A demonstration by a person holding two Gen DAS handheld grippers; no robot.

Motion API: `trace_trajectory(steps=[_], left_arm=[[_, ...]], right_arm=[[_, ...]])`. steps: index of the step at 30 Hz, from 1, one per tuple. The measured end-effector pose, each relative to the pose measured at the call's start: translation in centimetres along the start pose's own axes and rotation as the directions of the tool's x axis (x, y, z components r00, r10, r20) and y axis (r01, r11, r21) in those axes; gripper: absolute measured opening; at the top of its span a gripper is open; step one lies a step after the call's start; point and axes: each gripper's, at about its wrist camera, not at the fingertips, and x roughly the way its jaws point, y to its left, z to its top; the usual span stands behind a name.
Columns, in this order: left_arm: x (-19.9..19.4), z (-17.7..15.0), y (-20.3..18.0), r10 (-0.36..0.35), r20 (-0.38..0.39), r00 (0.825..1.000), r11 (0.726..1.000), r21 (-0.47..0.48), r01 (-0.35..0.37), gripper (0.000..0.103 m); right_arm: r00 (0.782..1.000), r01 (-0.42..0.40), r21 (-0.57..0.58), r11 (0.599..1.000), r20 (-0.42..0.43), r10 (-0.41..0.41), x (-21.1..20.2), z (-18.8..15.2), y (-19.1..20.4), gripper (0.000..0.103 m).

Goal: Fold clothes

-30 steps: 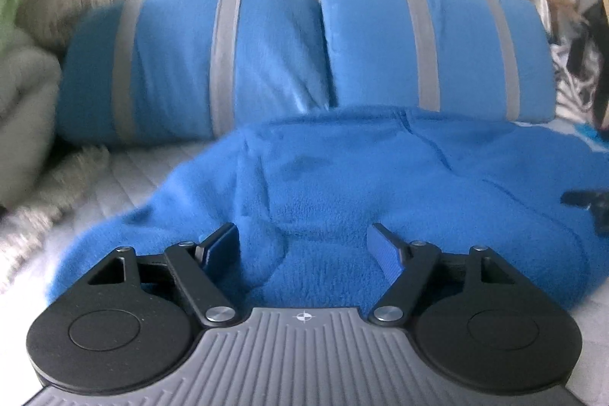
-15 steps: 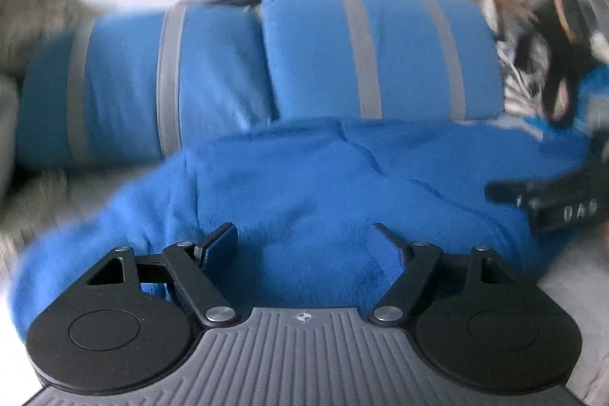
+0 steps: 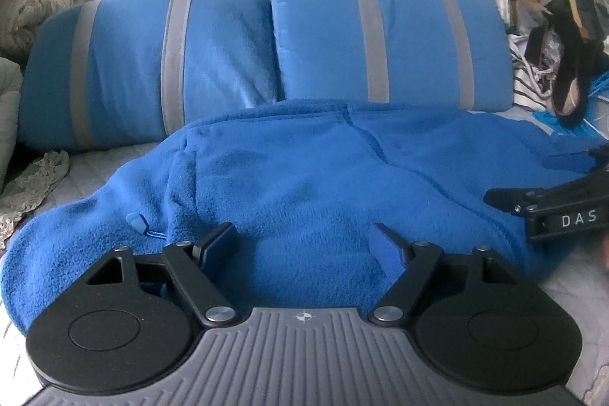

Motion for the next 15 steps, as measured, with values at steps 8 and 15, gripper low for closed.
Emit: trace_trajectory(steps=[8, 15], left_arm=[[-0.3, -0.17, -0.37, 0.025, 0.018, 1.0, 1.0, -0.006, -0.025, 0.077], [-0.27, -0.17, -0.75, 0.043, 0.024, 0.999, 0.999, -0.001, -0.043, 0.077]], right_arm=[[0.999, 0.04, -0.022, 0.999, 0.029, -0.039, -0.36, -0.3, 0.6, 0.102], [0.999, 0.044, -0.025, 0.999, 0.025, -0.043, -0.34, -0.18, 0.7, 0.102]])
